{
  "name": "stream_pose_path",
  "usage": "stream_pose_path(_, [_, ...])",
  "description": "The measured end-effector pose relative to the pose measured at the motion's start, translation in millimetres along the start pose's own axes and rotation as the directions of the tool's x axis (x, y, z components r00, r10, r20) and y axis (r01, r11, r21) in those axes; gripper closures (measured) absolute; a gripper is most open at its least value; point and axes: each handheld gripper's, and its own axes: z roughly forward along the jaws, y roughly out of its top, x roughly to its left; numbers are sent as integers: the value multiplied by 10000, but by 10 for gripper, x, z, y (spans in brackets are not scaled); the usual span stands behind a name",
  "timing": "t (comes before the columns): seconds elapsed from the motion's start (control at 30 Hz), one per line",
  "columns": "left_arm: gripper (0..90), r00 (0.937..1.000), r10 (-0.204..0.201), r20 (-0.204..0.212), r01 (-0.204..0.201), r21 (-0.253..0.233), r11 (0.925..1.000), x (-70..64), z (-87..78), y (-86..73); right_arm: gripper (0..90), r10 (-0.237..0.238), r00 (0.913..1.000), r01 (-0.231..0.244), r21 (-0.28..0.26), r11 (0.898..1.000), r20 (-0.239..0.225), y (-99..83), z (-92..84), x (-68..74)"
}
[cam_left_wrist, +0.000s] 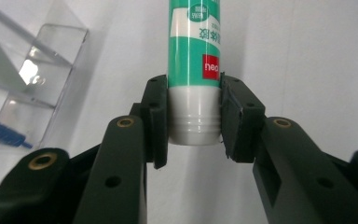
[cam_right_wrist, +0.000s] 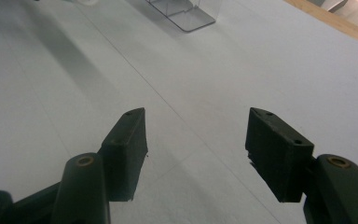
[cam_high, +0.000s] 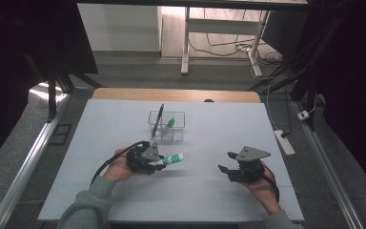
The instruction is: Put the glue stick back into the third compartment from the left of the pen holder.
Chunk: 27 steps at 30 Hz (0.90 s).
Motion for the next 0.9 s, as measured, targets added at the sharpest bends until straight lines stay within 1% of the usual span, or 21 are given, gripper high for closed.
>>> stream_pose_path(0.07, [644, 10000, 41, 34, -41, -2, 10000, -17, 14, 21, 383, -61, 10000, 61, -32, 10000, -42, 18, -1, 17])
stream_pose_path(0.17, [644, 9999, 120, 59, -120, 10, 9999, -49, 34, 63, 376, -329, 9995, 329, 109, 9994, -13, 61, 1, 63])
stream_pose_path(0.2, [644, 9999, 156, 60, -156, 6, 9999, -58, 40, 75, 375, -336, 9994, 337, 50, 9994, -118, 71, 9, 78])
stream_pose_path(0.3, [644, 9996, 260, 81, -260, 38, 9997, -82, 52, 106, 370, -498, 9986, 500, 94, 9987, -201, 112, 21, 122])
stream_pose_path(0.43, [644, 9996, 292, 63, -292, -7, 9996, -95, 52, 124, 368, -556, 9978, 557, 6, 9984, -372, 143, 34, 161])
stream_pose_path(0.7, [644, 9996, 285, 79, -285, 65, 9996, -105, 73, 142, 366, -594, 9974, 595, 12, 9982, -414, 154, 40, 171])
stream_pose_path(0.9, [644, 9997, 237, -19, -237, 155, 9996, -118, 85, 169, 365, -618, 9973, 615, -67, 9981, -409, 172, 39, 189])
